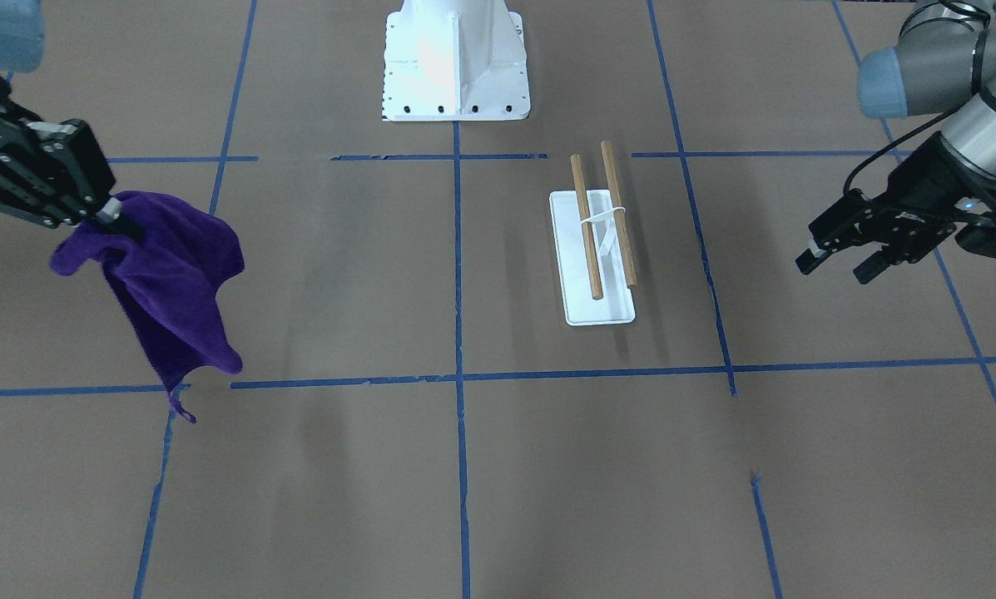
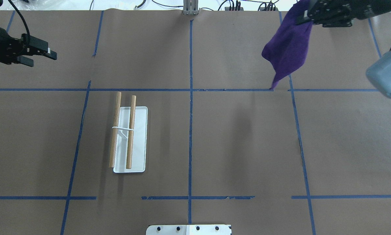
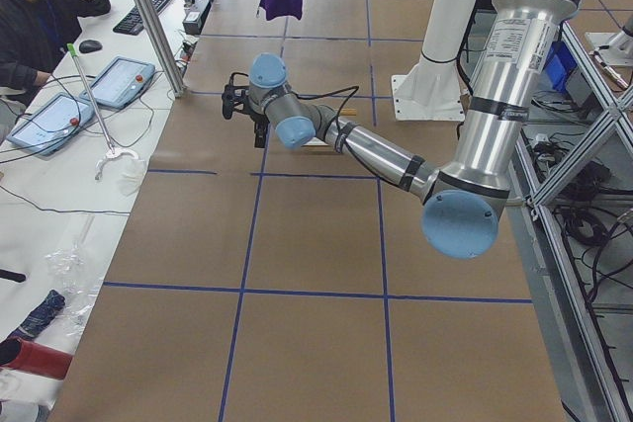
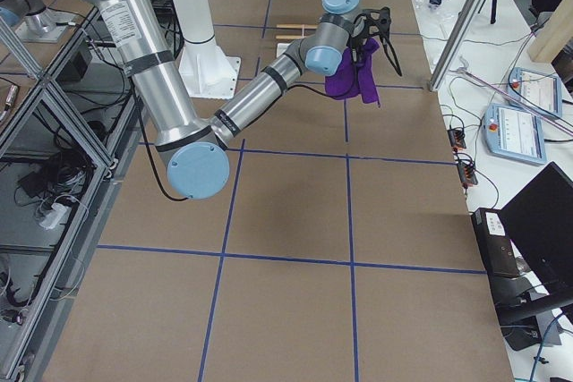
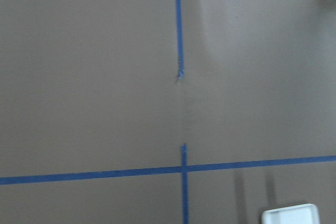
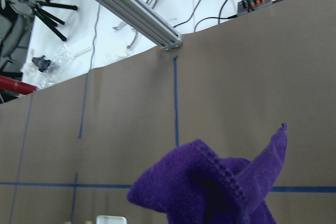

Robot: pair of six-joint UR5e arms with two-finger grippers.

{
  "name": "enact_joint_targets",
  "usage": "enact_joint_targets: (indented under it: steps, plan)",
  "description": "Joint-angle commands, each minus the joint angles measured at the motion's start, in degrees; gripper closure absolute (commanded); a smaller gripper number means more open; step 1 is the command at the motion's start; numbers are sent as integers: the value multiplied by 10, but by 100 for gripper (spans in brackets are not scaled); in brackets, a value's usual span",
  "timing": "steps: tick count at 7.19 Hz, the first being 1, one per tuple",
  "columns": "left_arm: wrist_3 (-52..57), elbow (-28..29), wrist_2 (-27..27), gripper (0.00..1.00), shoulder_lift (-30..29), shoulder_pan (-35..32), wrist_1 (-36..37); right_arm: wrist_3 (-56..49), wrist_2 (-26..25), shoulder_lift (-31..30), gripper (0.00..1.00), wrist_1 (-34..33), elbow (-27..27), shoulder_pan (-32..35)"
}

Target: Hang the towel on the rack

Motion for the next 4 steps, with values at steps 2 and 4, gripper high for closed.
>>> enact_joint_targets:
  steps: [2,4]
  plan:
    - [-294,8,2,0,-61,50,-77,183,-164,2,100,93,57,-103]
    - [-379,2,-1,0,-82,53,-82,199,-234,2,100,93,103,-152]
